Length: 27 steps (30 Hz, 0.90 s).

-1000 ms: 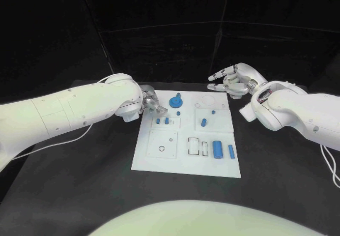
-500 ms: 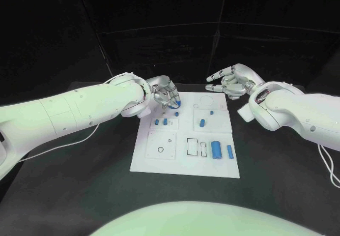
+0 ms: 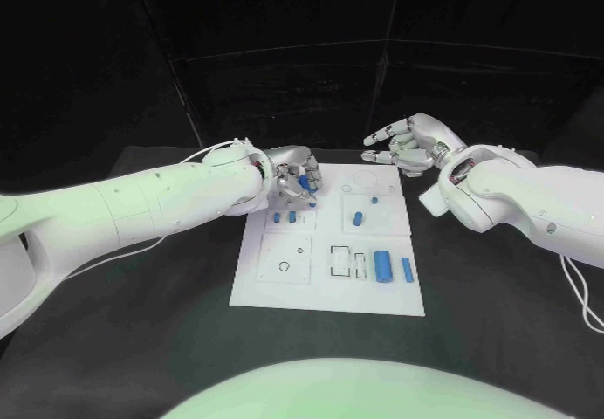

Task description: Assemble the parts on the task board

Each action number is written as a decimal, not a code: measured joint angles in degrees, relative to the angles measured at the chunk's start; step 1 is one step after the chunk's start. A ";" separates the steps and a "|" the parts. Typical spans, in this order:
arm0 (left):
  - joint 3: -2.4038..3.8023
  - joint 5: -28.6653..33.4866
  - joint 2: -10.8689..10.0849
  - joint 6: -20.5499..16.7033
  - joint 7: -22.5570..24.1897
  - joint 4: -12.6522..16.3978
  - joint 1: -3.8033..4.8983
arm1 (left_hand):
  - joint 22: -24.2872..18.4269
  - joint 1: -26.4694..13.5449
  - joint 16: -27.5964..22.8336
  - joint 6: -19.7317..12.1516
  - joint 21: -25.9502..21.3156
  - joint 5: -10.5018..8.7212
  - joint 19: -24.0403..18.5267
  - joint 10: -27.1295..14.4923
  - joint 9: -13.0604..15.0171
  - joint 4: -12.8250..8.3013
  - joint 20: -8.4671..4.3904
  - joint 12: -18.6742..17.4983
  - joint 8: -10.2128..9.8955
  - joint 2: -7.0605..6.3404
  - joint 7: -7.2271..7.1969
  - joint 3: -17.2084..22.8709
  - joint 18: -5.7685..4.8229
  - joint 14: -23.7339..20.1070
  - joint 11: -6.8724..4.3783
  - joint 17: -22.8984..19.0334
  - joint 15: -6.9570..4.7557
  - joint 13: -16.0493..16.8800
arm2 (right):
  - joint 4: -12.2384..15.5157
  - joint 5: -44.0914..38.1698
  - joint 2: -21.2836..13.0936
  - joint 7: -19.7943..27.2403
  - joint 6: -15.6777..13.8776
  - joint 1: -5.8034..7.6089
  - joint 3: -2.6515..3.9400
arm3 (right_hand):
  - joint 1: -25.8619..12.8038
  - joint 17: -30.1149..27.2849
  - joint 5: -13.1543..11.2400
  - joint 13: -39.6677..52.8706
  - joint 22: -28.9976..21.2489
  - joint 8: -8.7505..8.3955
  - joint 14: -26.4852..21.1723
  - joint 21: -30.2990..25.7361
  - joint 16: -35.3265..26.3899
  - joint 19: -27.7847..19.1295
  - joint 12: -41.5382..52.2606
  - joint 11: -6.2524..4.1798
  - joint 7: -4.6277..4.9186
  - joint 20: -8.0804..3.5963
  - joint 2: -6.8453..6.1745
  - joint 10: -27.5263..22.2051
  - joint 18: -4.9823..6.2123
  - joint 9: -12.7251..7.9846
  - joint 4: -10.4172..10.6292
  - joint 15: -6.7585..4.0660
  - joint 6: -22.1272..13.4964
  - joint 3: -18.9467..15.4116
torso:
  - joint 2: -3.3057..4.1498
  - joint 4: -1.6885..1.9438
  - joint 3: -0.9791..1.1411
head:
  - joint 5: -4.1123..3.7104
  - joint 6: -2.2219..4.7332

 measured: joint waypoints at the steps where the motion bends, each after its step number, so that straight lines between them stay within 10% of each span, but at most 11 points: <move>1: -0.03 -0.96 0.24 0.05 0.01 -0.47 -0.06 | 0.45 0.00 0.25 0.02 0.50 0.00 0.29 0.13 -0.07 -0.01 -0.01 0.00 -0.14 0.00 -0.02 -0.01 -0.10 0.10 -0.13 0.20 -0.10 -0.15 | 0.00 -0.01 0.02 0.00 0.00 0.00 0.00 | 0.00 0.01 0.00 0.00 0.00 0.00 0.00 0.00 0.00 0.00 0.00 0.00 0.00 0.00 0.00 0.00 0.00 0.00 0.00 0.00 0.00 0.00 | 0.00 0.00 0.00 | -0.01 0.01; 27: -0.26 -8.40 3.77 5.08 -1.41 -4.59 -0.34 | 7.18 0.09 1.26 3.90 6.74 -0.01 3.83 4.16 -0.97 -0.41 -1.10 -1.72 -1.74 0.53 -0.85 -0.23 -0.98 0.69 -1.04 -1.19 -0.70 -2.59 | 0.00 -0.13 0.40 0.00 0.06 -0.01 0.00 | 0.00 0.02 0.00 0.01 0.01 0.00 0.00 0.00 0.00 0.00 0.00 0.00 0.00 0.00 0.00 0.00 0.00 0.00 0.00 0.00 0.00 0.00 | -0.02 0.06 0.04 | -0.21 -0.31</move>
